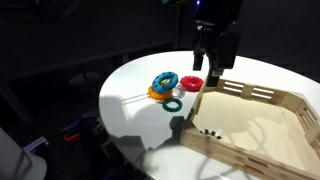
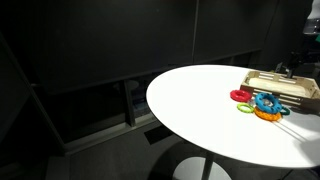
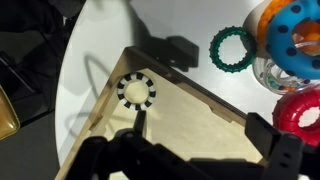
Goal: Remove the green donut plush toy from the wooden tray and put it on the table
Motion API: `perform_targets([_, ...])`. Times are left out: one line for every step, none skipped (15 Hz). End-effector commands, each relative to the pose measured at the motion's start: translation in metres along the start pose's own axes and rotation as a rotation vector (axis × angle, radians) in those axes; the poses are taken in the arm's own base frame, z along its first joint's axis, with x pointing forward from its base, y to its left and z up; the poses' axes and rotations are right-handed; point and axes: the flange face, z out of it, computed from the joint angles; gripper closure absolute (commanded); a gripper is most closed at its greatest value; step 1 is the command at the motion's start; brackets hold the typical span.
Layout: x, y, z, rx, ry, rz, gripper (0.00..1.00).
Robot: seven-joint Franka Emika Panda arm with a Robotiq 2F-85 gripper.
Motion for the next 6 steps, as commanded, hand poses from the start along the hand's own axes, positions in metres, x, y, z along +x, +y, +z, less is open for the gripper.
perform_targets([-0.005, 0.017, -0.026, -0.002, -0.023, -0.039, 0.0])
perform_targets([-0.007, 0.019, -0.03, -0.002, -0.031, -0.044, 0.0])
perform_targets([-0.007, 0.021, -0.033, -0.003, -0.038, -0.049, 0.0])
perform_targets([-0.006, 0.013, -0.02, -0.002, -0.028, -0.028, 0.0])
perform_targets([-0.008, 0.015, -0.024, -0.001, -0.031, -0.031, 0.0])
perform_targets([-0.008, 0.016, -0.026, -0.001, -0.031, -0.032, 0.0])
